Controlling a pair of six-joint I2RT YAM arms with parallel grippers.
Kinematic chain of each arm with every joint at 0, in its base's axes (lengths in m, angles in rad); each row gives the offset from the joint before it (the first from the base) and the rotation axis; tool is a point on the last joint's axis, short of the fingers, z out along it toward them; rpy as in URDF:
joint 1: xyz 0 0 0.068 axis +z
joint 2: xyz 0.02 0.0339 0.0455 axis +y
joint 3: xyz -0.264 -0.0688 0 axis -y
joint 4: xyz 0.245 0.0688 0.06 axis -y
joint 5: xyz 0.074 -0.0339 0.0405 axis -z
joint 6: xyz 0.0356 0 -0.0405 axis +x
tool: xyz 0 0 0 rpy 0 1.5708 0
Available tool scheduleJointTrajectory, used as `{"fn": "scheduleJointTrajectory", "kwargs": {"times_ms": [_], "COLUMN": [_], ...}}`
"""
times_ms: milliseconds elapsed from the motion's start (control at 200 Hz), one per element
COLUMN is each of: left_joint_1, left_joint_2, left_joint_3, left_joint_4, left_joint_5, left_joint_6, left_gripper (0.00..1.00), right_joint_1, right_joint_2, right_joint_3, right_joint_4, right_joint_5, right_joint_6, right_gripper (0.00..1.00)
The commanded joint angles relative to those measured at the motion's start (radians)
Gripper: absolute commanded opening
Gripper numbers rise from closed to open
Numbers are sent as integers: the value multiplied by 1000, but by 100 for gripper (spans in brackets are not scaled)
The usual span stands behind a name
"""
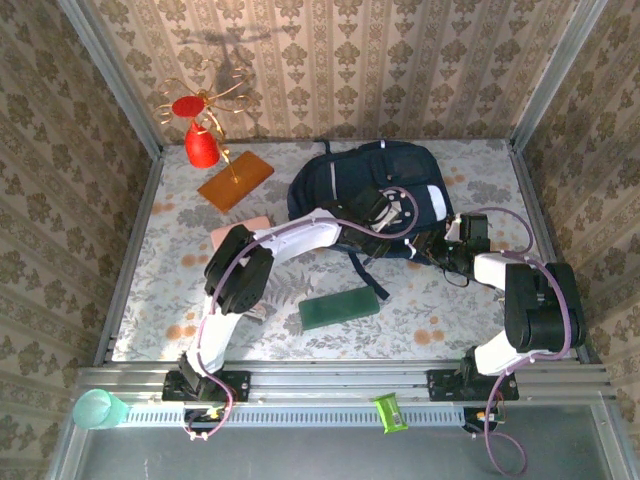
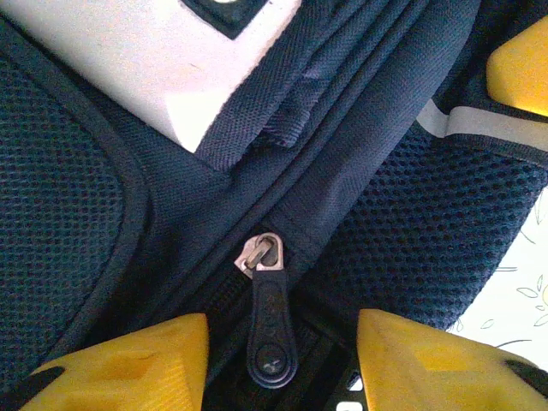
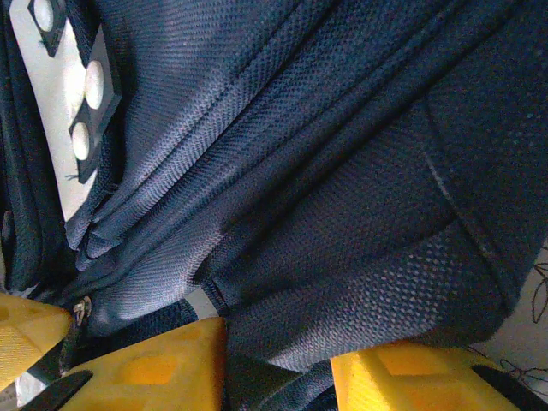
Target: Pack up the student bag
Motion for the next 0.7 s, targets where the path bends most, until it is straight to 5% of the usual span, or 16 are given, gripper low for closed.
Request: {"fn": "scheduleJointTrajectory", "kwargs": {"times_ms": [0,695], "left_joint_1": [10,37], "left_joint_2": [27,3], "left_joint_3": [43,50], "left_joint_4": [-54,-57], "left_joint_5": [-3,-30], "left_joint_6": [-9,-3], "left_gripper": [45,1], "right_joint_1": [3,3], "right_joint_2": [32,29], "right_joint_3": [-18,-10], "right_joint_4": [-47,-56], "right_joint_5": [13,13], "right_joint_6": [6,2], "right_gripper": [39,39]}}
